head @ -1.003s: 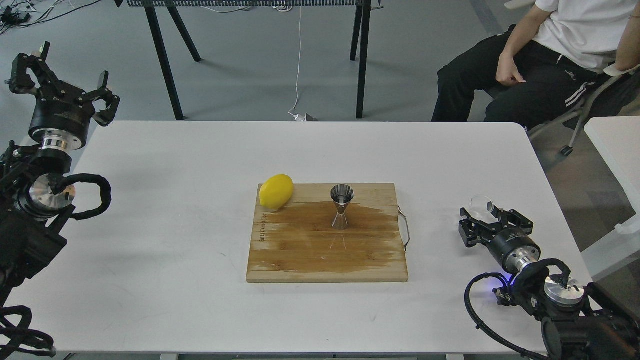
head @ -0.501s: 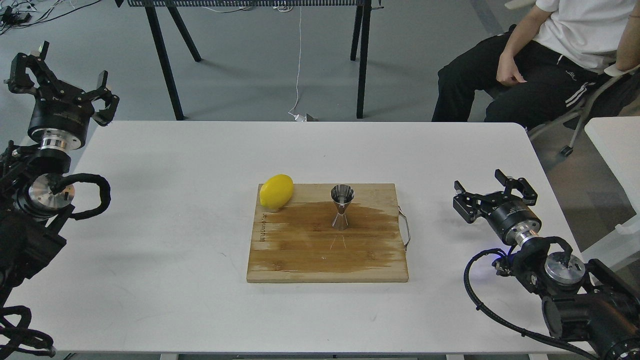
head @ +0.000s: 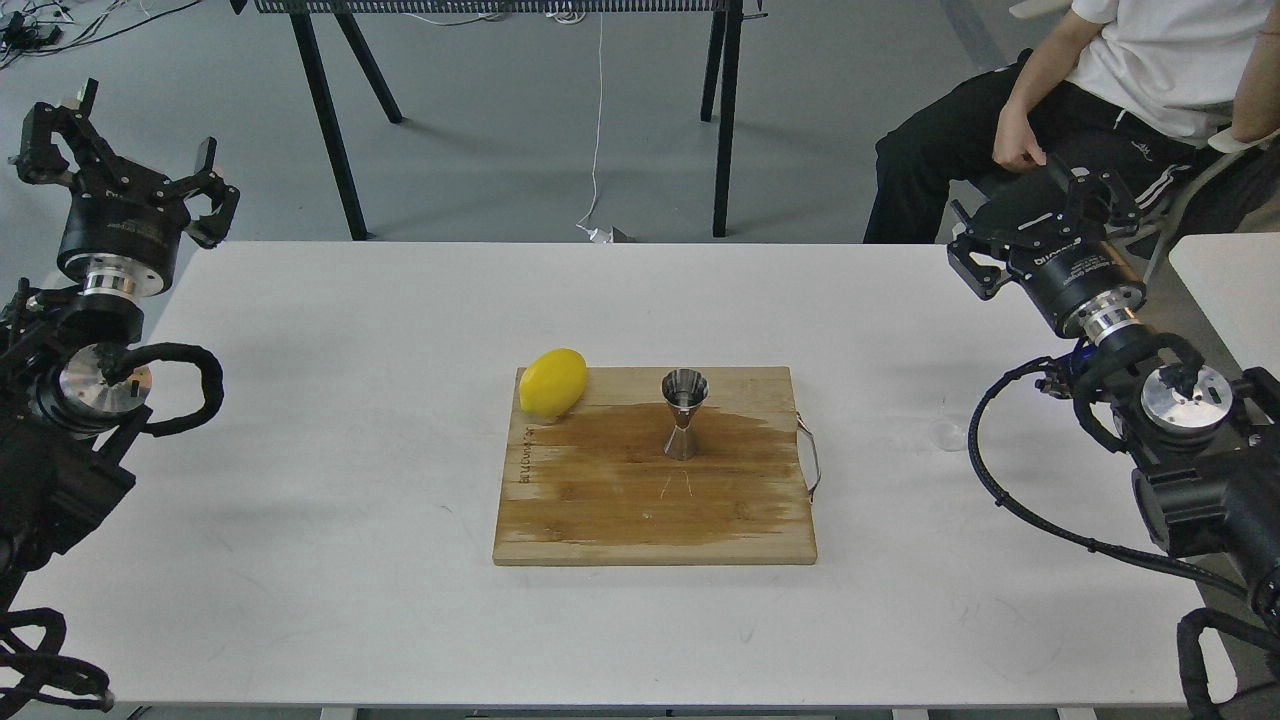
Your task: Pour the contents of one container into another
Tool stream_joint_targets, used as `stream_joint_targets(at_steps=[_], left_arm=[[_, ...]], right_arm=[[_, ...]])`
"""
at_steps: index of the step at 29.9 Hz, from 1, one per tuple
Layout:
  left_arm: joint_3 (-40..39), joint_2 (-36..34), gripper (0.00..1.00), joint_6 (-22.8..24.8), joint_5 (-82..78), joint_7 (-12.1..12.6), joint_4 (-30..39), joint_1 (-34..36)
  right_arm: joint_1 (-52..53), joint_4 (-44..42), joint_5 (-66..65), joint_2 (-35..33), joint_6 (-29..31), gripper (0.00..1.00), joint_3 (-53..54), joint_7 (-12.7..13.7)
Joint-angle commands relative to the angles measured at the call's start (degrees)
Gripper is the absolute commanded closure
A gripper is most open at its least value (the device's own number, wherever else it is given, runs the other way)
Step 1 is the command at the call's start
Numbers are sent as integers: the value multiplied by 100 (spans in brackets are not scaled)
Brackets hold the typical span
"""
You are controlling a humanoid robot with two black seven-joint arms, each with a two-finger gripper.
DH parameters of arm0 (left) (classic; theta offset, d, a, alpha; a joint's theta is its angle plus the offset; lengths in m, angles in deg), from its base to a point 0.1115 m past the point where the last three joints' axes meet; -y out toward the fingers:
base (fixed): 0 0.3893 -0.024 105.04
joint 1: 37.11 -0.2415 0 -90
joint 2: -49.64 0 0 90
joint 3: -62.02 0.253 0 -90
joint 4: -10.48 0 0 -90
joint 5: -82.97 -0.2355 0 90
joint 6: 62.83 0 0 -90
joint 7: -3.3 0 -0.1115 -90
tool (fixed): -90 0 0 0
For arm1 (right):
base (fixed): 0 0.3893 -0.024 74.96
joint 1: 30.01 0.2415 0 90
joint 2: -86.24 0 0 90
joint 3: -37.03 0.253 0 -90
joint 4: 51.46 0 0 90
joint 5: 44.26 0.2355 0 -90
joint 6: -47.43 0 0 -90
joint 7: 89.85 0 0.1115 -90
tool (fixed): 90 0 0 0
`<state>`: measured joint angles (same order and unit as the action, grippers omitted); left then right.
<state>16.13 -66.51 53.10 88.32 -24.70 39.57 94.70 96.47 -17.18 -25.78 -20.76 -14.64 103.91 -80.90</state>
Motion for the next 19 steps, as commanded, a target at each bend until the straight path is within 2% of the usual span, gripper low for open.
stream_joint_targets(at_steps=[1,4,6,8,19], left_arm=[[0,30,0,0,1,0,0,20],[-8,57,0,-9,1,0,0,20],[-8,65,0,0,1,0,0,11],[-8,127,0,-9,1,0,0,11],[-8,224,0,0,97,0,9,29]], right_arm=[[200,-18,-370,-57,8,0,-8,-480],[288,-44,-713,-75,8,0,1,-946],[359,-79,-871,-101,8,0,-8,-1096],[377,-79,-1003,-171,8,0,-8,-1167],[465,-88,-1039,-233,8,0,1,-1167]])
